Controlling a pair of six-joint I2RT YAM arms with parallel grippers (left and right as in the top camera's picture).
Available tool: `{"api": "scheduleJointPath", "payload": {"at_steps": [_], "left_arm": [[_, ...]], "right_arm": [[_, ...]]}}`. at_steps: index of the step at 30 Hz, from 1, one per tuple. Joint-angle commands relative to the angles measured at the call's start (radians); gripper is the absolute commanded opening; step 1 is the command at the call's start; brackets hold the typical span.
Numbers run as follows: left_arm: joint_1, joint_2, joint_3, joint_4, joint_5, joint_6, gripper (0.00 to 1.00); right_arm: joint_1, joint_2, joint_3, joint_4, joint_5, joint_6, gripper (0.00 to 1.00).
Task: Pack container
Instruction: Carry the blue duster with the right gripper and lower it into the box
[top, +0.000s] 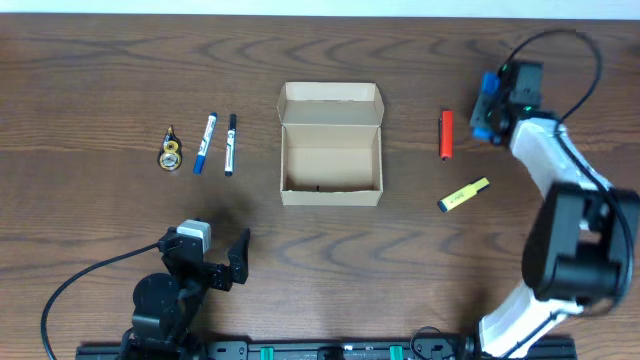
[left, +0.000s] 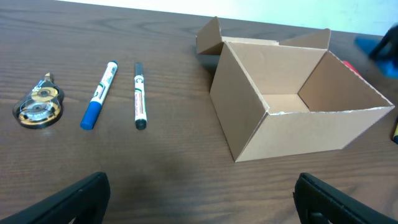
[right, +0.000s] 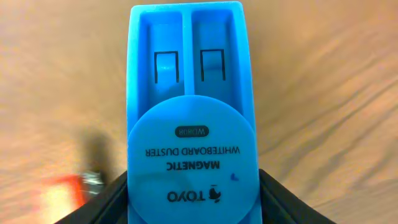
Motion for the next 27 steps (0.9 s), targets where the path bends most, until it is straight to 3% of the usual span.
{"api": "scheduleJointPath", "payload": {"at_steps": [1,7,14,27], "left_arm": [[-0.005,-0.007,-0.021,0.0,0.003,0.014,0.95],[-0.005,-0.007,-0.021,0.0,0.003,0.014,0.95],[-0.005,-0.007,-0.021,0.0,0.003,0.014,0.95],[-0.005,-0.007,-0.021,0.0,0.003,0.014,0.95]], "right_arm": [[0.06,-0.156,0.082,-0.017,-0.004,-0.089,0.41],[0.251,-0.291,0.101,-0.031,-0.101,-0.229,0.43],[0.462,-0.3,0.101,-0.099,-0.289,-0.347,0.47],[0.571,-0.158,0.101,-0.303,-0.554,-0.738,0.46]]}}
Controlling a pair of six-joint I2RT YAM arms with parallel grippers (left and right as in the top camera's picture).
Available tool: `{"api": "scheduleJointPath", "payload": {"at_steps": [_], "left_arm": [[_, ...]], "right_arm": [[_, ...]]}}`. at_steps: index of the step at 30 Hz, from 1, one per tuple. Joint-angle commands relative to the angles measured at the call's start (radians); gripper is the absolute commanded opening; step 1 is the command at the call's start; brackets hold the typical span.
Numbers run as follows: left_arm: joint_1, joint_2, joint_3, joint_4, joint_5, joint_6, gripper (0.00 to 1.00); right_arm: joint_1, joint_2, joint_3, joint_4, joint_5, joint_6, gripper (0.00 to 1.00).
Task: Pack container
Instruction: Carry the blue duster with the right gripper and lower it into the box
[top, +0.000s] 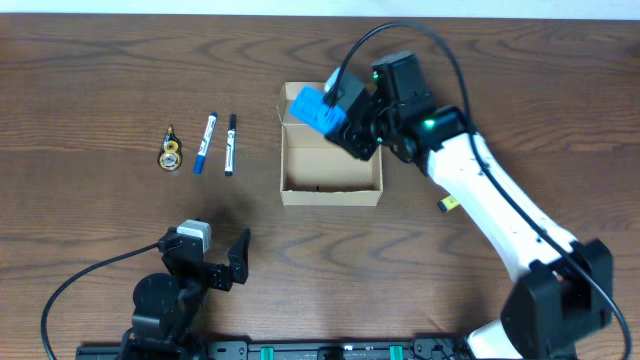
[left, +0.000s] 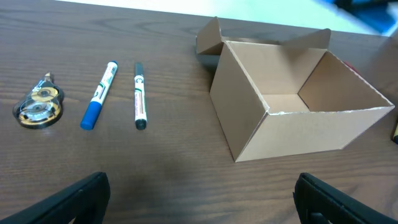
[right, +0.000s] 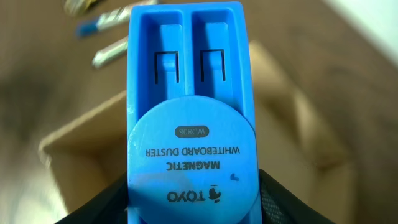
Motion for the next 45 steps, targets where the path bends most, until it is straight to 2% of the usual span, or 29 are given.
{"api": "scheduleJointPath", "payload": {"at_steps": [1,4,9,17,42,45], "left_arm": [[-0.005,-0.007,-0.021,0.0,0.003,0.014,0.95],[-0.005,-0.007,-0.021,0.0,0.003,0.014,0.95],[-0.005,-0.007,-0.021,0.0,0.003,0.014,0.95],[-0.005,-0.007,-0.021,0.0,0.003,0.014,0.95],[-0.005,-0.007,-0.021,0.0,0.003,0.014,0.95],[-0.005,-0.007,-0.021,0.0,0.003,0.014,0.95]], "right_arm": [[0.013,0.039,0.001,-0.035,-0.093,-0.158,0.45],[0.012,0.071,0.001,-0.071,-0.092,-0.209,0.42],[0.012,0.125,0.001,-0.079,-0.092,-0.26,0.46],[0.012,0.169,0.001,-0.114,-0.091,-0.324,0.47],[0.061,0.224,0.001,-0.142,-0.114,-0.36,0.5],[0.062,0.224,0.001,-0.142,-0.113,-0.36,0.55]]}}
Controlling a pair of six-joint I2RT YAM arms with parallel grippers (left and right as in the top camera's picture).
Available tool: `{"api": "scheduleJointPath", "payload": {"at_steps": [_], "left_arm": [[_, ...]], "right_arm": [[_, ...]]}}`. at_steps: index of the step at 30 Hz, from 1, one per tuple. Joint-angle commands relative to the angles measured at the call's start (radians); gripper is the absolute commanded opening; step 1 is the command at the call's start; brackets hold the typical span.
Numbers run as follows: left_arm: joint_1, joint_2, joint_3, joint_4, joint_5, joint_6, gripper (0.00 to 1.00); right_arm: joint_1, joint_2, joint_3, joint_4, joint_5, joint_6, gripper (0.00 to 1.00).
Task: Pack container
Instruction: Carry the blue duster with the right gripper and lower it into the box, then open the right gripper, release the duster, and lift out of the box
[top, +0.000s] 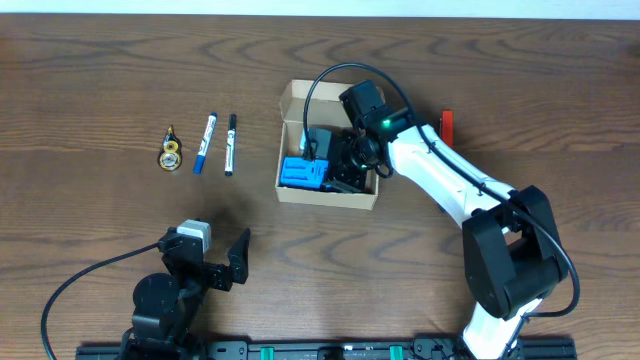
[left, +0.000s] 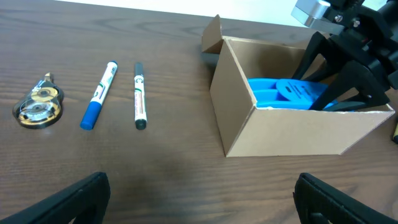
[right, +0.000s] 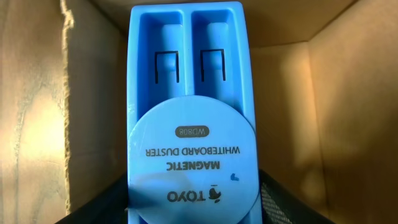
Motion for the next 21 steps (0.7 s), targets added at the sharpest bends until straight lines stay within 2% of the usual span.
{"api": "scheduleJointPath", "payload": {"at_steps": [1,2,7,14,18,20,21], "left_arm": [[-0.005,-0.007,-0.021,0.0,0.003,0.014,0.95],[-0.005,-0.007,-0.021,0.0,0.003,0.014,0.95],[-0.005,-0.007,-0.021,0.0,0.003,0.014,0.95],[-0.005,-0.007,-0.021,0.0,0.003,0.014,0.95],[-0.005,-0.007,-0.021,0.0,0.003,0.014,0.95],[-0.005,-0.007,-0.021,0.0,0.003,0.014,0.95],[-0.005,-0.007,-0.021,0.0,0.003,0.014,0.95]], "right_arm": [[0.009,0.009,0.001,-0.001,-0.025,-0.019,0.6],[0.009,0.009,0.001,-0.001,-0.026,-0.019,0.65],[0.008,0.009,0.001,0.005,-0.022,-0.019,0.75],[-0.013,-0.012,0.094,-0.023,-0.022,0.051,0.75],[-0.051,-0.052,0.211,-0.098,-0.01,0.151,0.75],[-0.071,-0.074,0.253,-0.12,0.039,0.268,0.77],[-0.085,-0.089,0.274,-0.128,0.092,0.384,0.78]]}}
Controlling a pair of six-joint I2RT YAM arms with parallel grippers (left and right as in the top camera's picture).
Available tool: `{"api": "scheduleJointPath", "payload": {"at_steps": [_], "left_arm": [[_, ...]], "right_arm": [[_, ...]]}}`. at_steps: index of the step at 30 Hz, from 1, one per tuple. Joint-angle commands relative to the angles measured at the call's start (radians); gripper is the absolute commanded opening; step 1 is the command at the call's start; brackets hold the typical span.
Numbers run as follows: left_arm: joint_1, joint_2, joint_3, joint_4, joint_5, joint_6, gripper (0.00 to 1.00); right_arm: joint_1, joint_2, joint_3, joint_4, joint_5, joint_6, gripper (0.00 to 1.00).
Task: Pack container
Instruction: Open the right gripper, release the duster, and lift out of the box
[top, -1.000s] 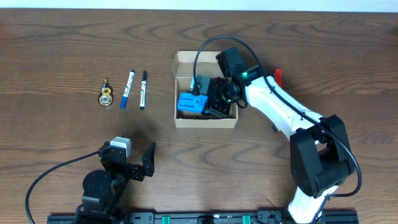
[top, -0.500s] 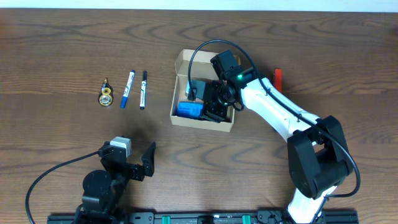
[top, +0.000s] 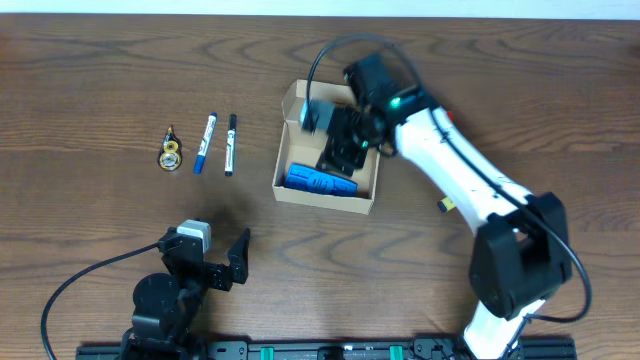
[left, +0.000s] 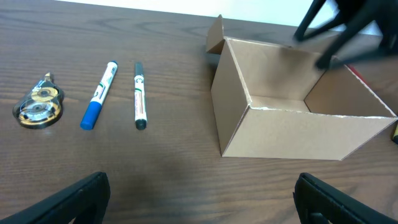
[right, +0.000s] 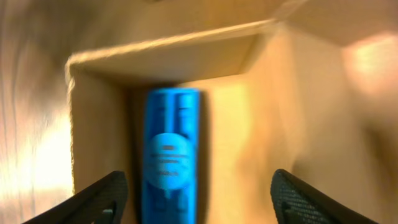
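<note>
An open cardboard box stands mid-table. A blue whiteboard duster lies flat on its floor along the near wall, and shows as the duster in the right wrist view. My right gripper hangs open above the box, apart from the duster. On the table left of the box lie a blue marker, a black marker and a tape roller. A yellow highlighter peeks out from under my right arm. My left gripper rests open and empty near the front edge.
The box's lid flap stands open at the far left corner. My right arm reaches across the table's right half and hides what lies beneath it. In the left wrist view the box stands at the right.
My right gripper has opened and let go of the blue duster, which now lies on the box floor. The gripper stands higher, above the box. The left arm is unchanged.
My right gripper held the blue duster at the far right of the table, near a red marker. It then held the duster over the box, then down inside it. Now the duster lies in the box and the gripper is open above it.
</note>
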Motion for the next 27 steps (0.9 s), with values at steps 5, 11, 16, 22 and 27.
{"api": "scheduleJointPath", "payload": {"at_steps": [5,11,16,22,27], "left_arm": [[-0.005,-0.007,-0.021,0.0,0.003,0.014,0.95],[-0.005,-0.007,-0.021,0.0,0.003,0.014,0.95],[-0.005,-0.007,-0.021,0.0,0.003,0.014,0.95],[-0.005,-0.007,-0.021,0.0,0.003,0.014,0.95],[-0.005,-0.007,-0.021,0.0,0.003,0.014,0.95]], "right_arm": [[-0.086,-0.12,0.091,-0.105,0.351,0.711,0.78],[-0.09,-0.12,0.046,-0.222,0.467,1.03,0.77],[-0.072,-0.116,-0.072,-0.161,0.502,1.142,0.72],[-0.05,-0.116,-0.189,-0.033,0.499,1.167,0.59],[-0.038,-0.113,-0.281,0.088,0.49,1.164,0.56]]}}
